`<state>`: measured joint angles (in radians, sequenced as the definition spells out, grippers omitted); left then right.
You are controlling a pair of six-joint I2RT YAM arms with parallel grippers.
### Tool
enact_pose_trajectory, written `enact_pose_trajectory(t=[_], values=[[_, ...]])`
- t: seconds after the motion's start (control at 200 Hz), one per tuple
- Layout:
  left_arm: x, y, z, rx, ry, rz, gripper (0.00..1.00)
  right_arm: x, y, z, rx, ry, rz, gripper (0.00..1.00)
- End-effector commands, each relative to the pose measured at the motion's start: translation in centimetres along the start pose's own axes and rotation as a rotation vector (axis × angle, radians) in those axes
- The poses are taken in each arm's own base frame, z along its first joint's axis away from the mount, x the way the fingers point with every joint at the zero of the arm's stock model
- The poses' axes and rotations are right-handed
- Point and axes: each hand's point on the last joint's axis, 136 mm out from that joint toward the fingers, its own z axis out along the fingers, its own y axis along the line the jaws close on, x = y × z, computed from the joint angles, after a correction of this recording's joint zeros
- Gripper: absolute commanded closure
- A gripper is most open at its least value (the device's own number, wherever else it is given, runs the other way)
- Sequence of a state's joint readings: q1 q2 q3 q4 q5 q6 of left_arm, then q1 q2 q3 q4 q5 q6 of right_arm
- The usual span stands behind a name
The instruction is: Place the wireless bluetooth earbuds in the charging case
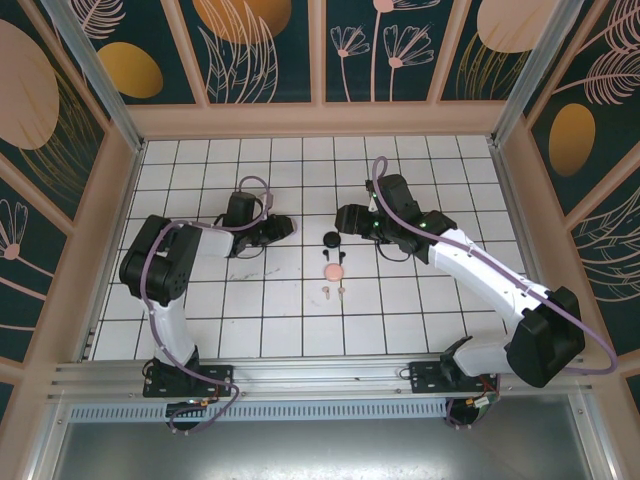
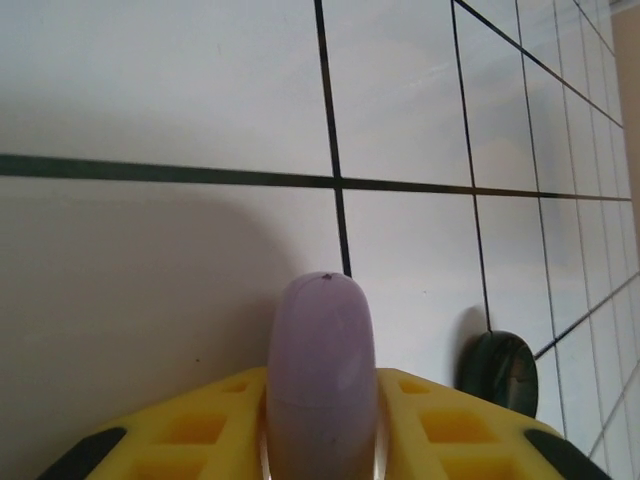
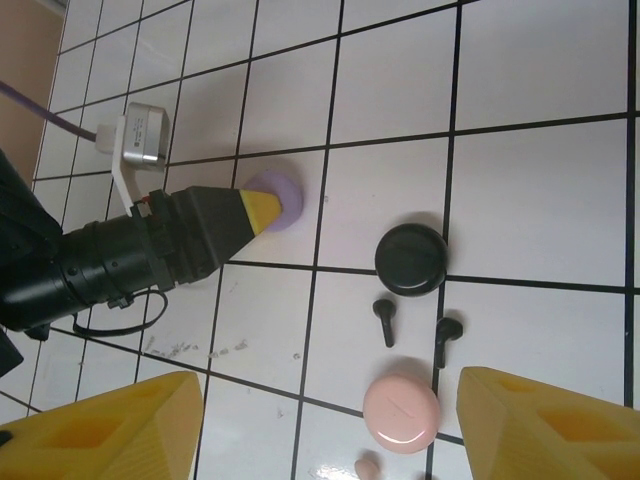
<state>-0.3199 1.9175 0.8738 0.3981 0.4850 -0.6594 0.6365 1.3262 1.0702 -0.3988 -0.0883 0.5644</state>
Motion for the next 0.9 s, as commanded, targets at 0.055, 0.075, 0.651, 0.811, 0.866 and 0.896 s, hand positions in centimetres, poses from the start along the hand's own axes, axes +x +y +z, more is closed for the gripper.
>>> enact_pose_trajectory(t=[0.055, 0.075, 0.651, 0.811, 0.866, 0.896], values=[[-1.2, 2.9, -1.5, -0.165, -0.030, 0.014, 0.63, -0.5, 0.0, -0.9, 0.005, -0.036, 0.001, 0.29], [-1.2, 2.9, -1.6, -0.170, -0.032, 0.018, 0.62, -0.4, -0.1, -0.8, 0.008, -0.034, 0.001, 0.29], [-7.7, -1.1, -9.3, -0.293, -0.274, 0.204, 0.48, 4.7, -2.4, 1.2, 0.103, 0.065, 0.004, 0.29], [-9.9, -4.0, -12.6, -0.278, -0.387, 0.270, 0.40, 7.0, -2.7, 2.5, 0.169, 0.115, -0.027, 0.29], [-10.5, -4.9, -13.7, -0.271, -0.423, 0.283, 0.37, 7.8, -2.8, 2.9, 0.200, 0.130, -0.037, 0.29], [-10.7, -5.4, -14.3, -0.264, -0.441, 0.290, 0.36, 8.2, -2.9, 3.2, 0.218, 0.138, -0.037, 0.29]])
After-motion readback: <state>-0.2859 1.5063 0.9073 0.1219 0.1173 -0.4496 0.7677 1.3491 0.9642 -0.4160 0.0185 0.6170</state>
